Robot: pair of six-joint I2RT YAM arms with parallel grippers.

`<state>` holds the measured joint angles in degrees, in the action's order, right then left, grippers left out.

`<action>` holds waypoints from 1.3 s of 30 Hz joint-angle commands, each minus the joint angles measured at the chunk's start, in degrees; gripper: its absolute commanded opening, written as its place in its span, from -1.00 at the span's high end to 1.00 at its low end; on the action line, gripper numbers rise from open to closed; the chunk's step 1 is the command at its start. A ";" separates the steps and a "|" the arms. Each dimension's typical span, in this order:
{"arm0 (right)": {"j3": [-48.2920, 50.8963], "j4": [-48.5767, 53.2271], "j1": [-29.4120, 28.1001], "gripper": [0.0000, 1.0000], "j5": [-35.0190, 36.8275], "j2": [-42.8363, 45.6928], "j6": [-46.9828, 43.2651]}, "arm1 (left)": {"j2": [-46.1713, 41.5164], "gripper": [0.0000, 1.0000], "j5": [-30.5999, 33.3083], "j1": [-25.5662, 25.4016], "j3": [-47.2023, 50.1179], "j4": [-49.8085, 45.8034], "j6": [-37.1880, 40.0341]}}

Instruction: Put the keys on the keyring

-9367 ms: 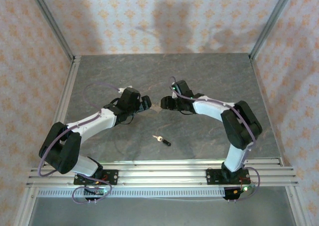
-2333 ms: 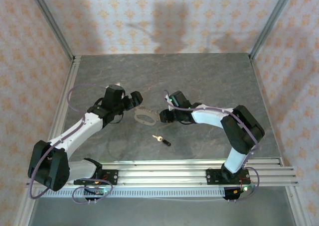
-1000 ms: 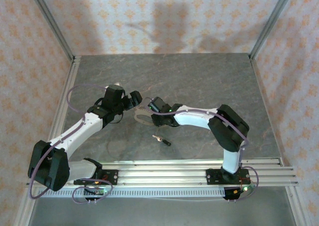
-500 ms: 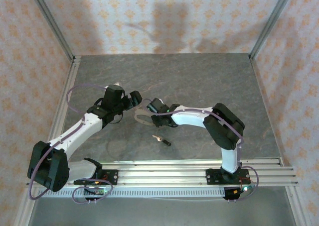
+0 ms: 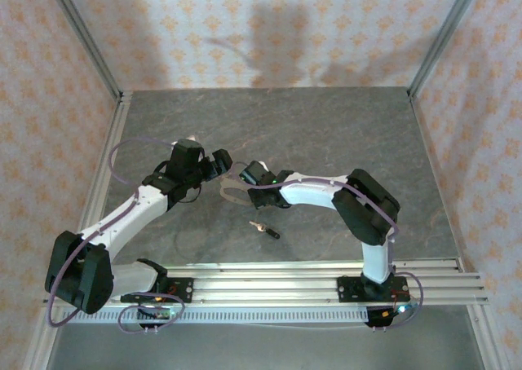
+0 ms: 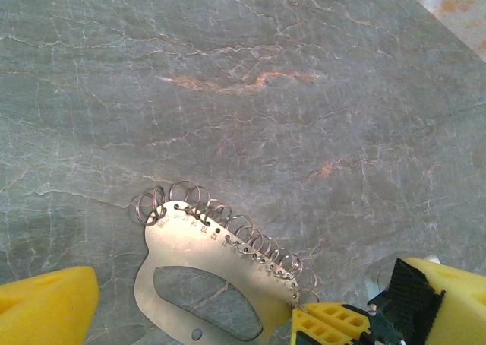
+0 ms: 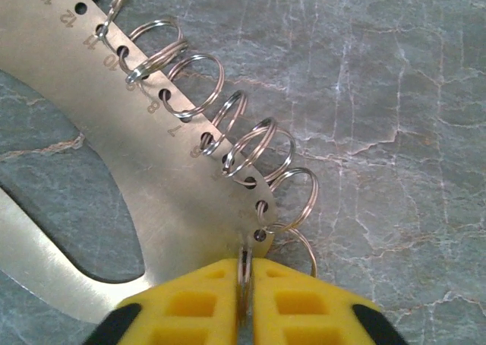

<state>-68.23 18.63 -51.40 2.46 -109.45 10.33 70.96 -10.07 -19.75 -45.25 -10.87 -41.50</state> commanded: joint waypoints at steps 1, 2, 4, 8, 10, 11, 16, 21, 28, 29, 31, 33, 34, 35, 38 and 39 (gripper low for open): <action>-1.32 2.15 -0.32 0.81 2.53 0.79 -0.22 | -1.47 -1.00 1.28 0.15 0.44 1.02 1.42; -1.29 2.33 -0.36 0.81 2.55 1.09 -0.34 | -1.50 -1.00 1.27 0.15 0.43 1.02 1.42; -1.16 2.54 -0.37 0.80 2.55 1.42 -0.55 | -1.49 -1.00 1.28 0.15 0.45 1.02 1.39; -1.21 2.78 -0.37 0.71 2.24 1.27 -0.67 | -1.54 -1.00 1.10 0.15 0.52 1.11 1.33; -1.12 2.64 -0.29 0.70 2.10 1.04 -0.60 | -1.65 -1.00 1.09 0.12 0.58 1.12 1.42; -1.12 2.57 -0.35 0.70 2.18 1.00 -0.59 | -1.72 -1.00 1.10 0.15 0.67 1.12 1.42; -1.21 2.47 -0.33 0.69 2.64 0.93 -0.66 | -1.93 -1.00 1.09 0.14 0.70 1.17 1.51; -1.65 2.66 -0.32 0.71 3.25 0.74 -0.83 | -1.69 -1.00 1.01 0.15 0.80 1.46 1.44; -2.02 2.68 -0.33 1.00 4.30 1.84 -1.56 | -1.65 -1.00 0.92 0.15 0.78 1.37 1.52; -1.92 2.56 -0.22 1.00 4.32 2.68 -1.79 | -1.71 -1.00 0.99 0.15 0.71 1.30 1.51; -1.65 2.29 0.39 1.00 2.86 5.11 -2.57 | -1.89 -1.00 1.06 0.15 0.69 1.10 1.59; -1.44 1.97 1.52 1.00 0.22 8.36 -3.22 | -2.15 -1.00 1.06 0.14 0.71 1.03 1.60; -0.99 1.34 2.33 1.00 -2.26 10.37 -3.75 | -2.28 -1.00 1.18 0.15 0.62 0.93 1.59; -0.58 0.66 3.24 1.00 -4.54 12.25 -4.10 | -2.43 -1.00 1.26 0.15 0.59 0.86 1.59; 0.83 -1.50 7.07 1.00 -14.69 18.25 -5.12 | -2.94 -1.00 1.32 0.14 0.18 0.59 1.35; 1.22 -2.15 8.67 1.00 -18.47 20.02 -5.35 | -3.25 -1.00 1.57 0.15 0.08 0.51 1.01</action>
<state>-68.31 19.18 -45.80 -6.42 -95.39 6.74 69.47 -10.04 -19.75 -44.82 -10.83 -40.60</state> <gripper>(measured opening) 0.046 0.999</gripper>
